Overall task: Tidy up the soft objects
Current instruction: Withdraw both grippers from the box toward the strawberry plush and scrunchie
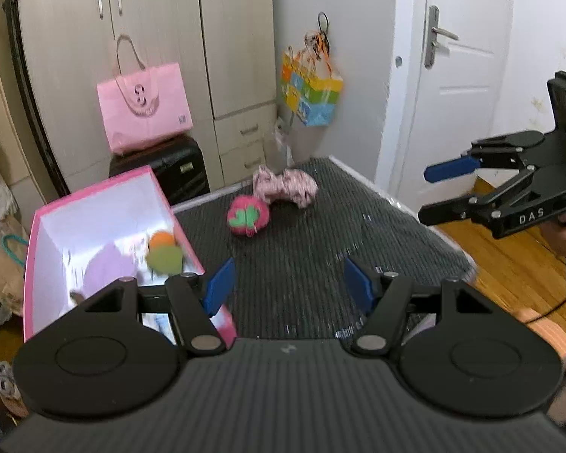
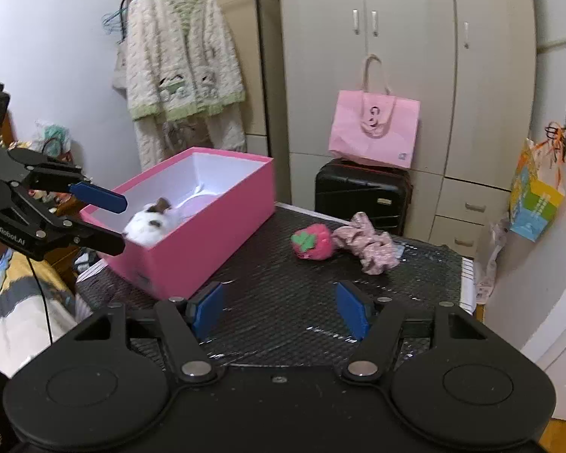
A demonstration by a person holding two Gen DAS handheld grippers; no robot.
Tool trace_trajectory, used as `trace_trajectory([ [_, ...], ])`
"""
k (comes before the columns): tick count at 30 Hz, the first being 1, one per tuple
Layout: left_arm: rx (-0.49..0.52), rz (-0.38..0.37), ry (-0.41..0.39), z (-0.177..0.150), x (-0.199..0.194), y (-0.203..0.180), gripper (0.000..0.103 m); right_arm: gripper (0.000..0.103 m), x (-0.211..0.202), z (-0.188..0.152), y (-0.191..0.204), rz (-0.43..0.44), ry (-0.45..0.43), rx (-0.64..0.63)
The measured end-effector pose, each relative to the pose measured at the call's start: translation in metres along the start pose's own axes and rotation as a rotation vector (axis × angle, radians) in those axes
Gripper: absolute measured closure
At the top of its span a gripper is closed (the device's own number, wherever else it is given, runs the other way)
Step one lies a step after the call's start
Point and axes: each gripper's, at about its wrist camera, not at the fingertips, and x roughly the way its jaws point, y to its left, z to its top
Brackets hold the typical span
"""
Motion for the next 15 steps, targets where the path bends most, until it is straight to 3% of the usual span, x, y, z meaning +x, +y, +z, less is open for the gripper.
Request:
trace_trajectory([
  [6,0.012,0.007,-0.025,0.021,0.03,-0.008,0.038,0.03,0.015,0.013,-0.033,-0.062,-0.022,0.045],
  [15,-0.111,0.068,-0.086,0.04,0.086,-0.002,0.031,0.025,0.047,0.037,-0.082,-0.008,-0.091,0.12],
])
